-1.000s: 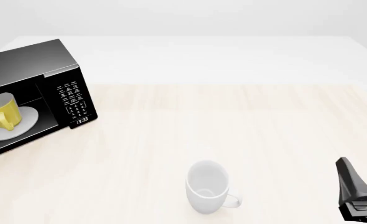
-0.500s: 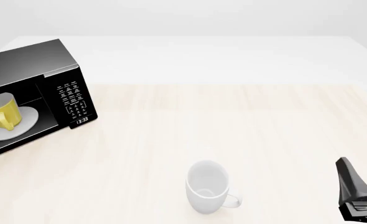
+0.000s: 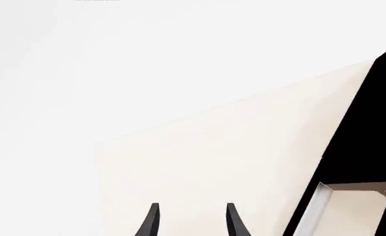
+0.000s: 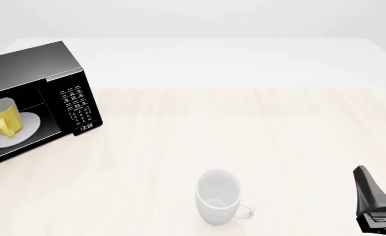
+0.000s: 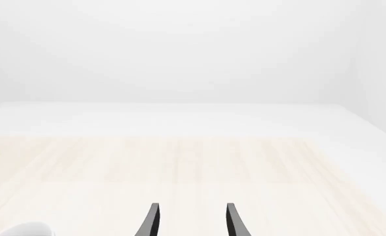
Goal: Put the yellow and white mug in the microwave and close it.
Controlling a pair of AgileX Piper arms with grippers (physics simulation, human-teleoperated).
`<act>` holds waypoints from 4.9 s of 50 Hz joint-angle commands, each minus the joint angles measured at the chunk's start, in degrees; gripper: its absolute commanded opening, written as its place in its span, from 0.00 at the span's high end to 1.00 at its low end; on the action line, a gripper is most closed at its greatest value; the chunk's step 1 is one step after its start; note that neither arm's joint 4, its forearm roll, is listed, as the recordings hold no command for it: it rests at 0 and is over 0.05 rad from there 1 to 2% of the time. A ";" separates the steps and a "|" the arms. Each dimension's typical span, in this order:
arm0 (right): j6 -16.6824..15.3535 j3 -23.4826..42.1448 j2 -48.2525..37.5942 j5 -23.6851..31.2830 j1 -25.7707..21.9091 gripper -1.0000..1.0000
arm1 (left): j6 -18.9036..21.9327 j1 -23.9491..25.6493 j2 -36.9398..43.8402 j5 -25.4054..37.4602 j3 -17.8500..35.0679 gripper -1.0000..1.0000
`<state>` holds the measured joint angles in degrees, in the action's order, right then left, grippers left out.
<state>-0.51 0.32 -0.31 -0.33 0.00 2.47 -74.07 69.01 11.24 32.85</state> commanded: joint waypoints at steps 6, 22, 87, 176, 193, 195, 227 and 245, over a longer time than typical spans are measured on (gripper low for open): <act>0.01 0.00 -0.01 0.01 0.00 0.00 | 1.19 3.46 1.36 -1.95 -1.58 0.00; -0.02 -0.03 -0.14 -0.17 0.01 0.00 | -0.15 7.72 4.27 -2.95 -1.79 0.00; -0.01 -0.04 -0.15 -0.17 0.03 0.00 | -6.38 27.90 11.95 -5.58 -1.49 0.00; -0.03 -0.03 -0.08 -0.12 0.03 0.00 | -12.49 42.77 19.37 -9.03 9.15 0.00; -0.04 -0.02 -0.17 -0.20 0.03 0.00 | -13.44 43.73 22.20 -9.50 12.73 0.00; 0.02 -0.02 -0.24 -0.22 0.04 0.00 | -13.60 43.70 22.50 -9.53 13.14 0.00; -0.02 -0.01 -0.23 -0.23 0.03 0.00 | -20.13 44.33 25.21 -9.05 16.19 0.00; 0.00 -0.03 -0.22 -0.23 0.04 0.00 | -18.33 45.44 16.94 -8.93 8.49 0.00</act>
<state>-0.52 0.31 -0.52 -0.54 0.04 -16.95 -28.62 89.43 2.47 44.18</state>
